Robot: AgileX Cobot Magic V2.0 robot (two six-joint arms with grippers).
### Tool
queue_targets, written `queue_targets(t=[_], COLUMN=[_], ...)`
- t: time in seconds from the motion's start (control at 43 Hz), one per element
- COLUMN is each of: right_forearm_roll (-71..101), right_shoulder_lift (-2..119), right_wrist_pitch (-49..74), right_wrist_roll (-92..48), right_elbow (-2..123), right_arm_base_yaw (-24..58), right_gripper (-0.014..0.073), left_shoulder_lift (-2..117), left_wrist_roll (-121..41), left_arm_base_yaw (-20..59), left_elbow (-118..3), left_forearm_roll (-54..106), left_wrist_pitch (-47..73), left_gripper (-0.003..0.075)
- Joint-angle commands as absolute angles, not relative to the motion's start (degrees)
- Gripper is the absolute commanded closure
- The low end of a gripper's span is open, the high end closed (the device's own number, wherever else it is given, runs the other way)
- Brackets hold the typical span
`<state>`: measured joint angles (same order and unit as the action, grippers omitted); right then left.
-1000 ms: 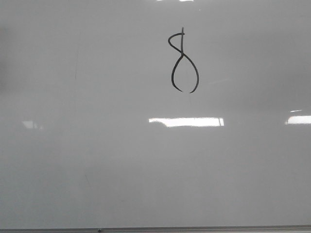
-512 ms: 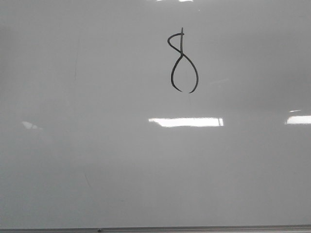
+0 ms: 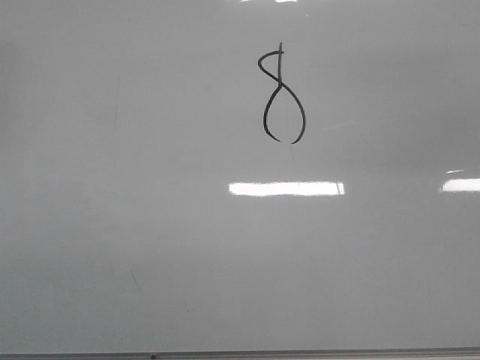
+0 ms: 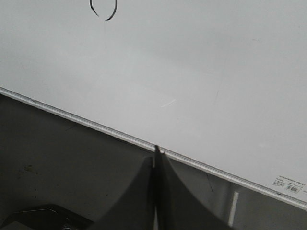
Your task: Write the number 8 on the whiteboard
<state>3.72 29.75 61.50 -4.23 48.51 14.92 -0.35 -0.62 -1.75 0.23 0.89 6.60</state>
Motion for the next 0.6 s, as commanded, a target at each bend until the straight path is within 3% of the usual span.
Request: queue_targets(t=[0.0, 0.581], right_forearm_roll=[3.54, 3.54], right_shoulder_lift=[30.07, 30.07], right_wrist_pitch=[58.39, 58.46], right_wrist_roll=[-4.22, -4.22], right_elbow=[49.79, 49.79], right_arm_base_yaw=[14.55, 14.55], right_gripper=[0.0662, 0.0662], left_shoulder_lift=[-1.28, -1.28], left_wrist_roll=[-0.49, -0.49], left_arm_base_yaw=[-1.88, -1.05], left_elbow=[0.13, 1.18], left_forearm_roll=[0.95, 0.95], left_wrist_pitch=[0.0, -4.03], left_gripper=[0.0741, 0.0741])
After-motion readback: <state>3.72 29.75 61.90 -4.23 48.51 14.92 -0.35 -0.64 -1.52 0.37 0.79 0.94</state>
